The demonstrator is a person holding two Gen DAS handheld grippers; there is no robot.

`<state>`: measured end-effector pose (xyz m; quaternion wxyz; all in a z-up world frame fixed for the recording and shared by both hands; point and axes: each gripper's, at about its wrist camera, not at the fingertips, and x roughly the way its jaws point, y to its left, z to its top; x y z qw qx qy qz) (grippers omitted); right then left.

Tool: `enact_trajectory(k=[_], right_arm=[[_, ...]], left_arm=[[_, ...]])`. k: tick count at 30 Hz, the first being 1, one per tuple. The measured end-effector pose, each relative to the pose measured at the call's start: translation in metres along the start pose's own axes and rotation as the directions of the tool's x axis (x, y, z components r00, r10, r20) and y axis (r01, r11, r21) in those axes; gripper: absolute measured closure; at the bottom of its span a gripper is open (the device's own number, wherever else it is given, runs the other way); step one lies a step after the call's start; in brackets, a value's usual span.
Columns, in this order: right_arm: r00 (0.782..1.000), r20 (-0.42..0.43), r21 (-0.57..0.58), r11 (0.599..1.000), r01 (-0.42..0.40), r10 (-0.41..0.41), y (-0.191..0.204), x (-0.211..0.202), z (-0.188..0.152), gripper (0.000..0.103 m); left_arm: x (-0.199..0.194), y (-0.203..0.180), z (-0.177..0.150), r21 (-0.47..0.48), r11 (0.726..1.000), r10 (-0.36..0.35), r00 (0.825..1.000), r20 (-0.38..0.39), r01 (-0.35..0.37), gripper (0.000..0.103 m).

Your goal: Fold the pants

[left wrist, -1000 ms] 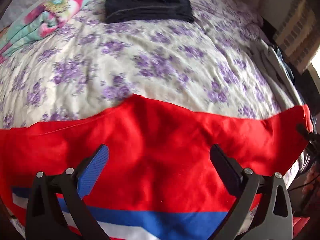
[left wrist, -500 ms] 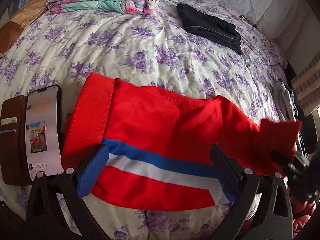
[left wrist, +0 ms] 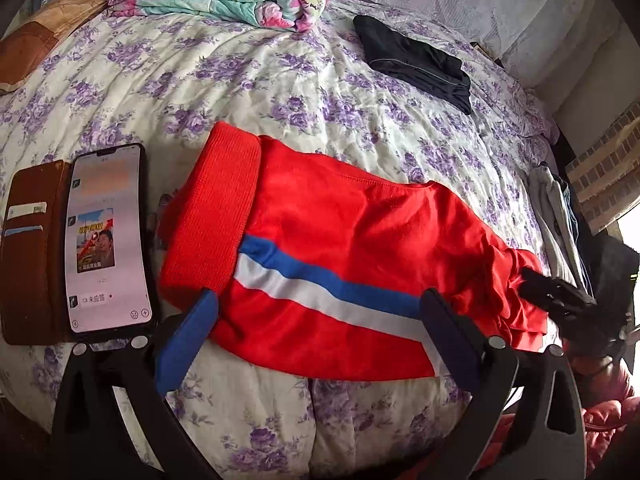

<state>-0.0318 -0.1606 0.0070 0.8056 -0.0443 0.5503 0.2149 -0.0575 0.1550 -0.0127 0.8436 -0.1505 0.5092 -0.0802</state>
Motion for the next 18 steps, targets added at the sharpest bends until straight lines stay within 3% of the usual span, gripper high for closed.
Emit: enact_trajectory(k=[1, 2, 4, 6, 8, 9, 12, 13, 16, 18], right_arm=[[0.999, -0.029, -0.051, 0.998, 0.042, -0.044, 0.004, 0.019, -0.008, 0.038], [0.998, 0.037, -0.079, 0.995, 0.06, -0.057, 0.007, 0.018, -0.013, 0.038], [0.999, 0.021, -0.041, 0.998, 0.039, -0.038, 0.006, 0.011, -0.008, 0.038], [0.991, 0.135, 0.003, 1.0, -0.024, 0.024, 0.0, -0.017, -0.002, 0.038], [0.973, 0.229, -0.015, 0.999, -0.033, 0.035, -0.002, -0.036, 0.001, 0.032], [0.978, 0.208, -0.032, 0.999, -0.026, 0.032, -0.002, -0.032, 0.004, 0.023], [1.0, -0.012, -0.048, 0.998, 0.028, -0.029, -0.01, 0.021, 0.0, 0.019], [0.999, 0.048, -0.068, 0.997, 0.025, -0.021, -0.008, 0.021, -0.004, 0.013], [0.999, 0.037, -0.056, 0.998, 0.023, -0.021, -0.004, 0.015, 0.002, 0.013], [0.993, 0.113, -0.014, 1.0, -0.02, 0.022, -0.007, -0.004, 0.004, 0.013]], left_arm=[[-0.001, 0.0, -0.003, 0.001, 1.0, 0.002, 1.0, -0.004, -0.002, 0.005], [-0.003, 0.001, -0.006, 0.002, 1.0, 0.005, 1.0, -0.01, -0.005, 0.005], [-0.005, 0.005, -0.014, -0.001, 1.0, 0.017, 0.999, -0.034, -0.017, 0.005], [-0.005, 0.014, -0.022, -0.032, 0.999, 0.01, 0.998, -0.054, -0.012, 0.005], [0.002, 0.027, -0.028, -0.101, 0.995, -0.02, 0.996, -0.081, 0.012, 0.005], [0.007, 0.035, -0.029, -0.15, 0.988, -0.047, 0.995, -0.093, 0.033, 0.005], [0.017, 0.046, -0.028, -0.234, 0.97, -0.091, 0.994, -0.065, 0.074, 0.005], [0.019, 0.047, -0.025, -0.233, 0.969, -0.091, 0.994, -0.053, 0.077, 0.005], [0.026, 0.05, -0.014, -0.239, 0.967, -0.088, 0.996, 0.003, 0.086, 0.005], [0.031, 0.054, -0.006, -0.261, 0.959, -0.1, 0.994, 0.053, 0.111, 0.004]])
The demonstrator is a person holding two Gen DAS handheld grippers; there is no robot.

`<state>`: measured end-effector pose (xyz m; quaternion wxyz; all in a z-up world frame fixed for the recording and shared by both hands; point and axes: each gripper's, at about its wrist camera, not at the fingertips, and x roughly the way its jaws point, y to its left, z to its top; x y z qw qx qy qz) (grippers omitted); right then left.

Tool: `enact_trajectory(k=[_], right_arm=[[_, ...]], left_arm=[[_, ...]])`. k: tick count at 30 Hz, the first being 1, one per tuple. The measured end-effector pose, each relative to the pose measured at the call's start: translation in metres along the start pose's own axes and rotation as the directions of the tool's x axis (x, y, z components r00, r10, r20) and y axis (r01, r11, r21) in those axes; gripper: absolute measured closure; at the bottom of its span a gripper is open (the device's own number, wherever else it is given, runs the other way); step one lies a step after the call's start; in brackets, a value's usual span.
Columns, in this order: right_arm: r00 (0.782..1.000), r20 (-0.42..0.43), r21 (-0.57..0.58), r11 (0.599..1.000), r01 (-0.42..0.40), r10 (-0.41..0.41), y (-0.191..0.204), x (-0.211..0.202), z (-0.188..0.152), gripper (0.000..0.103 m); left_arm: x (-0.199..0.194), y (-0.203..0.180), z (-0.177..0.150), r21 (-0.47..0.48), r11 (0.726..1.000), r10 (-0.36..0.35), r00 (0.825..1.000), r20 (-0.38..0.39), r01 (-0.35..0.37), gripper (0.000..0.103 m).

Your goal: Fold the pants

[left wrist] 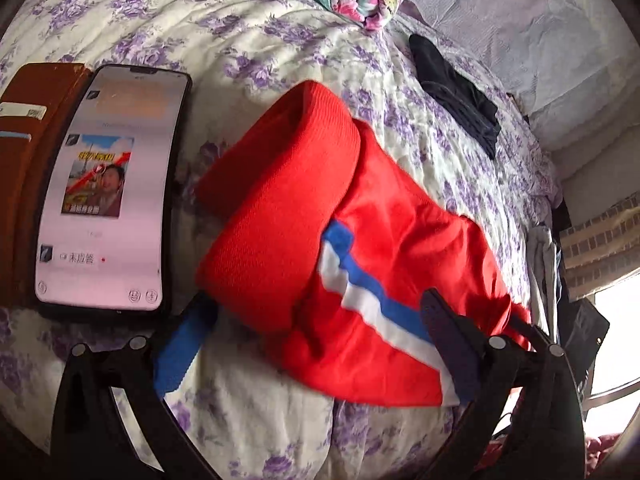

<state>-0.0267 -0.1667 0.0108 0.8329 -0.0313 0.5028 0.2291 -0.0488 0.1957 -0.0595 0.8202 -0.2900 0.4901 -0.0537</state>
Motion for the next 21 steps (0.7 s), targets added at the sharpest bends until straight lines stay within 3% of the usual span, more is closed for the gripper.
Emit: enact_trajectory(k=[2, 3, 6, 8, 10, 12, 14, 16, 18, 20, 21], right_arm=[[0.998, 0.064, 0.016, 1.0, -0.011, 0.01, -0.003, -0.015, 0.001, 0.013], [0.999, 0.048, 0.01, 1.0, -0.003, 0.003, -0.005, -0.013, 0.001, 0.012], [0.99, -0.125, -0.024, 0.998, 0.056, -0.058, -0.012, 0.021, -0.013, 0.006], [0.995, -0.069, -0.07, 0.995, 0.067, -0.072, -0.004, 0.018, -0.018, 0.003], [0.995, -0.079, -0.045, 0.997, 0.061, -0.064, -0.002, 0.012, -0.011, 0.004], [0.999, 0.036, 0.009, 1.0, 0.018, -0.018, -0.006, -0.014, -0.004, 0.005], [0.994, 0.109, 0.012, 1.0, 0.021, -0.023, -0.009, -0.031, 0.001, 0.005], [0.997, 0.055, -0.025, 0.998, 0.064, -0.063, -0.011, -0.022, 0.002, 0.004], [0.982, -0.134, -0.085, 0.989, 0.123, -0.134, -0.015, 0.017, -0.009, 0.003], [0.987, -0.066, -0.129, 0.982, 0.137, -0.147, -0.011, 0.019, -0.017, 0.003], [0.985, -0.084, -0.122, 0.983, 0.138, -0.149, -0.01, 0.021, -0.015, 0.003]], left_arm=[[0.004, 0.0, 0.007, -0.016, 1.0, 0.0, 0.999, 0.034, 0.001, 0.004], [0.005, -0.001, 0.009, -0.018, 1.0, 0.005, 0.999, 0.051, -0.004, 0.004], [0.006, -0.007, 0.011, -0.006, 1.0, 0.008, 0.996, 0.086, -0.008, 0.005], [0.003, -0.008, 0.011, 0.009, 1.0, -0.025, 0.993, 0.114, 0.024, 0.005], [0.0, -0.007, 0.011, 0.011, 1.0, -0.028, 0.991, 0.134, 0.027, 0.014], [-0.003, -0.005, 0.012, 0.012, 1.0, -0.009, 0.99, 0.141, 0.007, 0.042], [-0.006, 0.001, 0.013, -0.005, 1.0, -0.021, 0.99, 0.139, 0.021, 0.046], [-0.005, 0.002, 0.013, -0.009, 1.0, -0.02, 0.991, 0.13, 0.021, 0.046], [-0.003, -0.002, 0.013, 0.011, 1.0, 0.002, 0.991, 0.132, -0.003, 0.046], [-0.001, -0.005, 0.013, 0.022, 1.0, 0.017, 0.992, 0.128, -0.02, 0.046], [0.0, -0.005, 0.014, 0.017, 1.0, 0.019, 0.992, 0.125, -0.021, 0.046]])
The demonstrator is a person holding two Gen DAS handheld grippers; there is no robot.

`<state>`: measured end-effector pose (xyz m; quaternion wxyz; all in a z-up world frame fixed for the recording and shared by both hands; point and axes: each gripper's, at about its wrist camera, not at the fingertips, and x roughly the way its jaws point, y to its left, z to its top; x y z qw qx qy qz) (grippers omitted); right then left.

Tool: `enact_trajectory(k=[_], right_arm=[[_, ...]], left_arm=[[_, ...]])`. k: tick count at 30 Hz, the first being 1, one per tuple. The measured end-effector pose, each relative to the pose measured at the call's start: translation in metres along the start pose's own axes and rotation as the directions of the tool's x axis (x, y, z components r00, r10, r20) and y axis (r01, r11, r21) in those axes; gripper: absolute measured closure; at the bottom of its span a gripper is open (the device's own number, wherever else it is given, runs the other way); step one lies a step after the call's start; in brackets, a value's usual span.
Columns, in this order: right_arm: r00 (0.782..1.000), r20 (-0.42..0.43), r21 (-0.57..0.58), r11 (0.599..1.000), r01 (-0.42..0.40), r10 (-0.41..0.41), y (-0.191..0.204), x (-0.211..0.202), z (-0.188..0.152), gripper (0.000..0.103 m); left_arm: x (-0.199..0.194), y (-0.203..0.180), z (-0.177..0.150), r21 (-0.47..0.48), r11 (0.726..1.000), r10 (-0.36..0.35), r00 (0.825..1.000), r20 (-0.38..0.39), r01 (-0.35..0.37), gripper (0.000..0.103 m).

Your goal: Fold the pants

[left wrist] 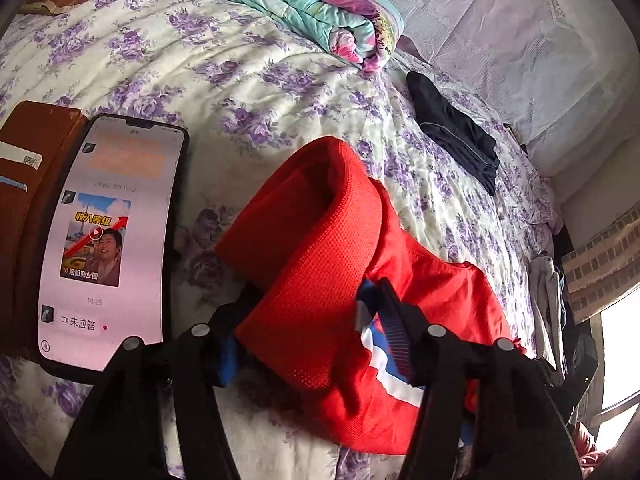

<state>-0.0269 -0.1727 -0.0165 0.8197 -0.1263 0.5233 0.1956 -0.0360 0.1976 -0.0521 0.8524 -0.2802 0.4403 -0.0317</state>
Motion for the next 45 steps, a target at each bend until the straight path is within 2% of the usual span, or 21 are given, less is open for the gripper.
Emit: enact_trajectory(k=[2, 5, 6, 8, 10, 12, 14, 17, 18, 20, 22, 23, 24, 28, 32, 35, 38, 40, 42, 43, 45], right_arm=[[0.999, 0.001, 0.032, 0.999, -0.033, 0.033, -0.006, -0.008, 0.006, 0.003], [0.981, 0.184, 0.13, 0.987, -0.092, 0.067, -0.03, -0.042, 0.006, 0.004], [0.981, 0.183, 0.146, 0.985, -0.091, 0.063, -0.036, -0.044, 0.006, 0.004], [0.995, 0.087, 0.145, 0.988, -0.052, 0.04, -0.042, -0.029, 0.003, 0.004], [1.0, -0.007, 0.089, 0.996, 0.021, -0.021, -0.039, -0.009, -0.005, 0.003], [0.999, 0.024, 0.042, 0.998, 0.045, -0.046, -0.034, -0.012, -0.008, 0.003], [0.997, 0.056, 0.071, 0.996, 0.051, -0.055, -0.036, -0.025, -0.006, 0.004], [0.981, 0.193, 0.115, 0.993, -0.022, 0.0, -0.044, -0.05, -0.01, 0.004], [0.987, 0.159, 0.11, 0.993, -0.037, 0.019, -0.045, -0.044, -0.011, 0.004], [0.999, -0.04, 0.072, 0.997, 0.002, 0.001, -0.042, -0.008, -0.017, 0.003], [0.999, 0.027, 0.012, 0.999, 0.035, -0.035, -0.035, -0.008, -0.023, 0.003], [1.0, 0.009, 0.026, 0.999, 0.025, -0.026, -0.036, -0.008, -0.021, 0.003], [1.0, -0.002, 0.058, 0.998, 0.006, -0.006, -0.041, -0.011, -0.018, 0.003], [0.992, 0.118, 0.252, 0.966, -0.063, 0.034, -0.079, -0.036, -0.022, 0.003], [0.993, 0.116, 0.437, 0.898, -0.043, -0.009, -0.124, -0.046, -0.042, 0.003], [0.991, 0.129, 0.536, 0.843, -0.052, -0.021, -0.147, -0.055, -0.063, 0.003], [0.989, 0.148, 0.597, 0.799, -0.071, -0.023, -0.156, -0.063, -0.084, 0.003], [0.987, 0.158, 0.618, 0.782, -0.072, -0.034, -0.158, -0.068, -0.096, 0.003], [0.984, 0.171, 0.636, 0.768, -0.075, -0.046, -0.161, -0.075, -0.106, 0.003], [0.983, 0.176, 0.647, 0.759, -0.075, -0.052, -0.162, -0.078, -0.111, 0.003], [0.982, 0.179, 0.672, 0.737, -0.077, -0.061, -0.167, -0.081, -0.12, 0.003]], left_arm=[[0.005, 0.003, 0.001, -0.016, 1.0, 0.001, 1.0, -0.024, -0.001, 0.042], [0.01, -0.002, 0.002, 0.004, 1.0, 0.013, 1.0, -0.017, -0.012, 0.024], [0.012, -0.007, 0.002, 0.019, 1.0, 0.017, 1.0, -0.016, -0.017, 0.015], [0.018, -0.018, 0.0, 0.045, 0.997, 0.057, 0.998, -0.003, -0.057, 0.012], [0.018, -0.022, 0.001, 0.048, 0.995, 0.082, 0.997, 0.015, -0.082, 0.016], [0.012, -0.02, 0.004, 0.032, 0.997, 0.073, 0.997, 0.025, -0.074, 0.047], [0.004, -0.017, 0.006, 0.015, 0.999, 0.039, 0.999, 0.023, -0.039, 0.05], [-0.007, -0.025, 0.002, 0.046, 0.998, 0.04, 0.999, 0.037, -0.042, 0.051], [-0.011, -0.03, 0.001, 0.056, 0.998, 0.038, 0.998, 0.045, -0.041, 0.051], [-0.018, -0.039, -0.001, 0.075, 0.997, 0.027, 0.998, 0.062, -0.032, 0.052], [-0.026, -0.053, -0.002, 0.117, 0.993, 0.023, 0.996, 0.082, -0.033, 0.053], [-0.029, -0.062, -0.002, 0.149, 0.988, 0.029, 0.995, 0.092, -0.042, 0.053], [-0.034, -0.073, -0.002, 0.189, 0.981, 0.031, 0.994, 0.106, -0.051, 0.054], [-0.048, -0.122, -0.005, 0.347, 0.937, -0.017, 0.989, 0.145, -0.035, 0.06], [-0.042, -0.182, -0.02, 0.517, 0.855, -0.108, 0.989, 0.105, 0.039, 0.061], [-0.025, -0.228, -0.041, 0.623, 0.768, -0.197, 0.98, 0.007, 0.15, 0.064], [-0.002, -0.273, -0.069, 0.694, 0.664, -0.266, 0.955, -0.129, 0.278, 0.067], [0.009, -0.303, -0.094, 0.737, 0.574, -0.296, 0.93, -0.219, 0.357, 0.069], [0.014, -0.331, -0.12, 0.76, 0.463, -0.328, 0.885, -0.33, 0.455, 0.089], [0.013, -0.343, -0.135, 0.779, 0.399, -0.333, 0.868, -0.369, 0.484, 0.089], [0.017, -0.358, -0.162, 0.821, 0.283, -0.3, 0.859, -0.415, 0.495, 0.086]])
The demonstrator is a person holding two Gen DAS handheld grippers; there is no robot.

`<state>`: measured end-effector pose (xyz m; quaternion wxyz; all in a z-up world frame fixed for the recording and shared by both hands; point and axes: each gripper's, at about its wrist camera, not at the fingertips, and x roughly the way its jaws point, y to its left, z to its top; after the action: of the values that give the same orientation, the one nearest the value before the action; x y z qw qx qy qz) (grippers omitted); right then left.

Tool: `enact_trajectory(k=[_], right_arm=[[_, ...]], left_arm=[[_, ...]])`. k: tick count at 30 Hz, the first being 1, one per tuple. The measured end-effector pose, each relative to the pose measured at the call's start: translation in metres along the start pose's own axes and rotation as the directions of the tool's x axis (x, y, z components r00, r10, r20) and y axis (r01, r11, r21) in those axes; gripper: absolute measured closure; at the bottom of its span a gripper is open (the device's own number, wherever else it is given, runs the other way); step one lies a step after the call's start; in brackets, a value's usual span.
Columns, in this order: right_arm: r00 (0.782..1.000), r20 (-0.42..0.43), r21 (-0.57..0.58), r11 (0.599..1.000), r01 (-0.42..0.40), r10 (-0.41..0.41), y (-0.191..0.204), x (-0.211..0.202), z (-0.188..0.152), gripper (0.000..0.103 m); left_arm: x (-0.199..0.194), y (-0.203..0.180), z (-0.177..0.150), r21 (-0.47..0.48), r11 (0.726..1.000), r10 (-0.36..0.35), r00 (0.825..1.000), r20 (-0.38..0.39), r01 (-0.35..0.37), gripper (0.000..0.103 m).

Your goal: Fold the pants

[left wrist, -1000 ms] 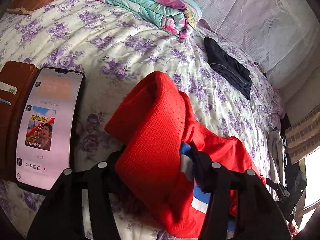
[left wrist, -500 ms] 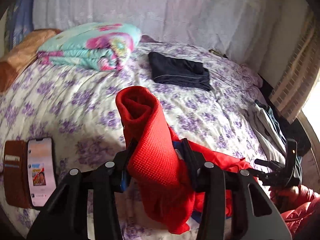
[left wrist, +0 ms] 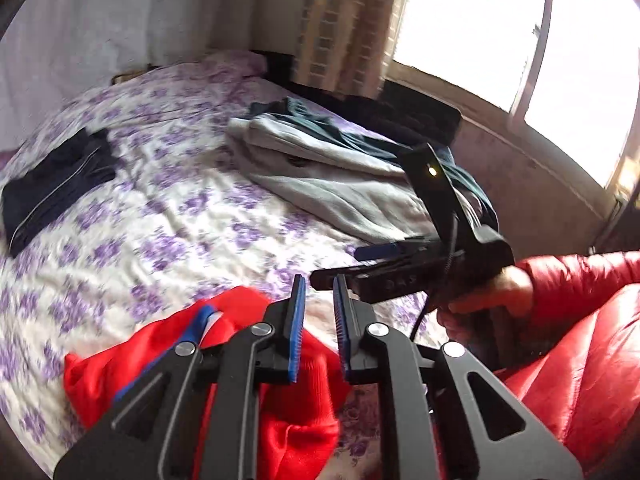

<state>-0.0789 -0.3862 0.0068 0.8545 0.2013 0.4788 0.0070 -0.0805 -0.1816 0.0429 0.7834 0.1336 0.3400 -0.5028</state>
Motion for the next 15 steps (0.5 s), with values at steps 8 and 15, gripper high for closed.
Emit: enact_trajectory(k=[8, 15], right_arm=[[0.994, 0.037, 0.021, 0.995, -0.1, 0.099, 0.008, -0.016, -0.003, 0.003], [0.937, -0.166, -0.146, 0.932, -0.332, 0.308, 0.09, 0.025, -0.001, 0.012]], left_arm=[[-0.022, 0.033, -0.006, -0.136, 0.99, 0.047, 0.999, 0.009, -0.046, 0.008], [-0.072, 0.134, -0.065, -0.571, 0.791, 0.227, 0.972, -0.059, -0.219, 0.007]])
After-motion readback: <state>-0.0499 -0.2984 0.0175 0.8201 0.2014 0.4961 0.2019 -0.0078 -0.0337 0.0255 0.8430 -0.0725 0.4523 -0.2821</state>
